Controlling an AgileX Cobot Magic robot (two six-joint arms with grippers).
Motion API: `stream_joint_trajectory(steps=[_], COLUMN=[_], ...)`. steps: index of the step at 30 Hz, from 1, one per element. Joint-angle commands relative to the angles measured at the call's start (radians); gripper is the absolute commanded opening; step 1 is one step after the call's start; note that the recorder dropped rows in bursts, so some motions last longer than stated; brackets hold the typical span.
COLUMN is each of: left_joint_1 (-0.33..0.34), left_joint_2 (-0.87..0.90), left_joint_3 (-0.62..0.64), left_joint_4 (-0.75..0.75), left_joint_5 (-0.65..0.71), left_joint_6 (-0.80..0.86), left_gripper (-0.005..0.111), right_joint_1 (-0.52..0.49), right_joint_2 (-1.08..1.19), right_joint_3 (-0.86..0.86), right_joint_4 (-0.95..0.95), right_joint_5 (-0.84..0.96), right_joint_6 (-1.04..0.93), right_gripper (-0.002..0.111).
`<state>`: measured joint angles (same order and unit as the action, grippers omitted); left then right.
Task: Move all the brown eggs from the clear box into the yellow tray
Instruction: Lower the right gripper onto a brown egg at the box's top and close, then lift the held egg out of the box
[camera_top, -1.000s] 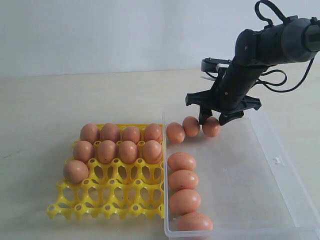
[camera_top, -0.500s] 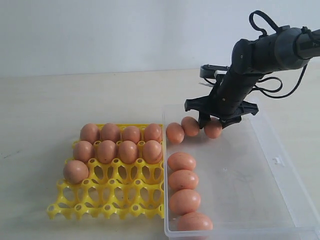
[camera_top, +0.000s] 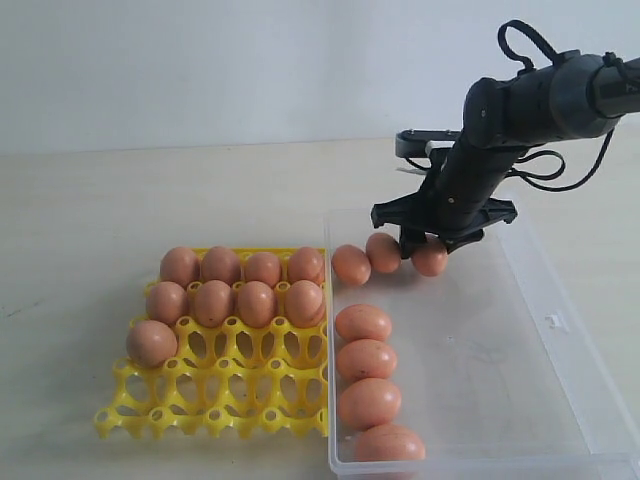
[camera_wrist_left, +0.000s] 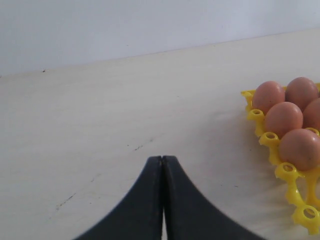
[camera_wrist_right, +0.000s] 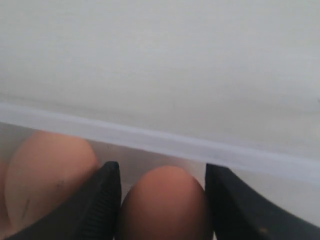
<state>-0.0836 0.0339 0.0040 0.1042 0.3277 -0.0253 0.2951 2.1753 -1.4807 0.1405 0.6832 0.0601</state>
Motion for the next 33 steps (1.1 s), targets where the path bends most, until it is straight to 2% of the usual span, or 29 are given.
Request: stream_joint_trajectory(steps=[1, 11, 16, 24, 28, 33], left_joint_1=[-0.007, -0.007, -0.007, -0.007, -0.007, -0.007], left_joint_2=[0.002, 0.002, 0.002, 0.002, 0.002, 0.002], left_joint_3=[-0.004, -0.004, -0.004, -0.004, -0.004, -0.004], left_joint_4=[-0.002, -0.002, -0.002, -0.002, -0.002, -0.002], left_joint_5=[-0.012, -0.012, -0.012, -0.012, -0.012, -0.012], left_joint_6=[-0.004, -0.004, -0.004, -0.004, -0.004, -0.004], left_gripper=[0.0, 0.0, 0.0, 0.0, 0.0, 0.0], right_joint_1=[-0.004, 0.008, 0.049, 0.188, 0.286, 0.381], right_joint_2=[-0.048, -0.213, -0.307, -0.457, -0.472, -0.46], right_joint_3=[-0.002, -0.002, -0.002, -0.002, 0.011, 0.073], right_joint_4=[-0.026, -0.03, -0.018, 0.054, 0.142, 0.318], right_joint_5=[0.022, 0.163, 0.234, 0.182, 0.169, 0.006], right_joint_6=[-0.016, -0.09, -0.15, -0.234, -0.37, -0.547], right_gripper=[0.0, 0.0, 0.0, 0.0, 0.0, 0.0])
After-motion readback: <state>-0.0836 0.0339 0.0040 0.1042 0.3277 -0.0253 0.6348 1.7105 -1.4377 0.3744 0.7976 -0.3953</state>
